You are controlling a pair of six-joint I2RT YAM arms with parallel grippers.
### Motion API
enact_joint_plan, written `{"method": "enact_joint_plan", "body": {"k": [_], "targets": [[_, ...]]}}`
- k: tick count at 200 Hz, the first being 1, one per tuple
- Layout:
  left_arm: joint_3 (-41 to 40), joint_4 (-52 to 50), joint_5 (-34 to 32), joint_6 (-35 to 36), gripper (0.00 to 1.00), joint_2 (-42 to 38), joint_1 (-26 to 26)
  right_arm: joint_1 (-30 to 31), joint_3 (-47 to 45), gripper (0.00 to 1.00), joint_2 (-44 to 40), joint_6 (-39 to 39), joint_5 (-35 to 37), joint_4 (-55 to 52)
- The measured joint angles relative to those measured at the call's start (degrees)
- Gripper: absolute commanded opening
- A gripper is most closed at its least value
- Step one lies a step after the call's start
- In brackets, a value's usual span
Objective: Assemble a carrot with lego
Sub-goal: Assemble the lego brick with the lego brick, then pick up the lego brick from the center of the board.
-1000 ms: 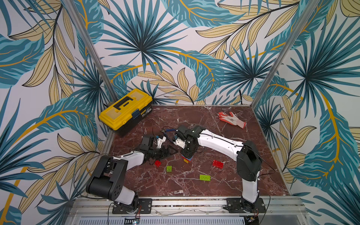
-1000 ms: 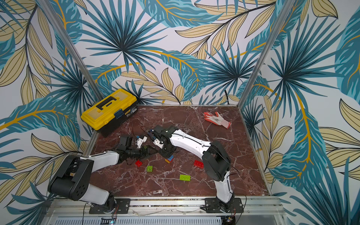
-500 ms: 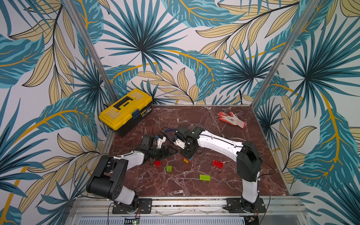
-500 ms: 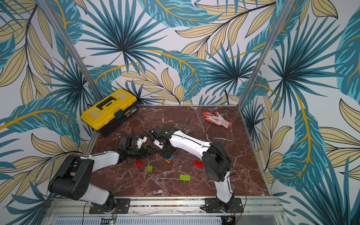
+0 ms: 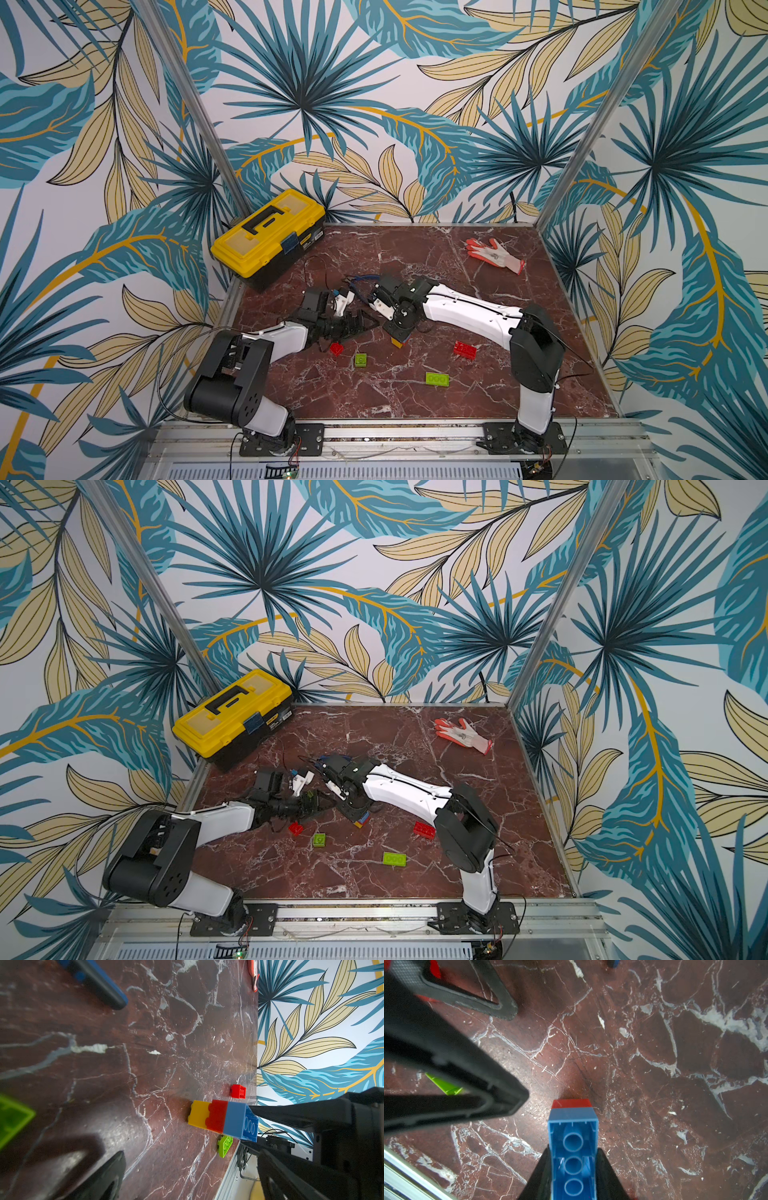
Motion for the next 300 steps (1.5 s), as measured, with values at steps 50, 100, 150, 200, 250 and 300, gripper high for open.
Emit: {"method": "enact_joint_plan", "body": {"k": [50, 100, 150, 200, 250, 300], "targets": [[0.0, 0.0, -0.02, -0.2, 0.99, 0.0, -0.44, 0.09, -2.97, 0.27, -2.12, 0.59, 0.04, 2.54], [0.0, 0.0, -0.04, -0.76, 0.99, 0.0, -0.96, 0.07, -3.61, 0.28, -2.75, 0.85, 0.04, 3.13], [0.07, 0.02, -0.04, -1.16, 0.99, 0.0, -1.46, -0.02, -3.69, 0.34, -2.89, 0.85, 0.04, 3.1], [0.07, 0.02, -0.09, -1.29, 0.99, -0.02, -1.81, -0.22, -3.69, 0.49, -2.67, 0.87, 0.09, 2.47], [0.07, 0.02, -0.35, -1.29, 0.99, -0.02, -2.01, -0.33, -3.52, 0.75, -2.8, 0.72, -0.17, 1.36], [0.11, 0.0, -0.94, -1.46, 0.99, -0.31, -2.21, -2.58, -6.91, 0.99, -17.79, -0.07, 0.76, -0.33]]}}
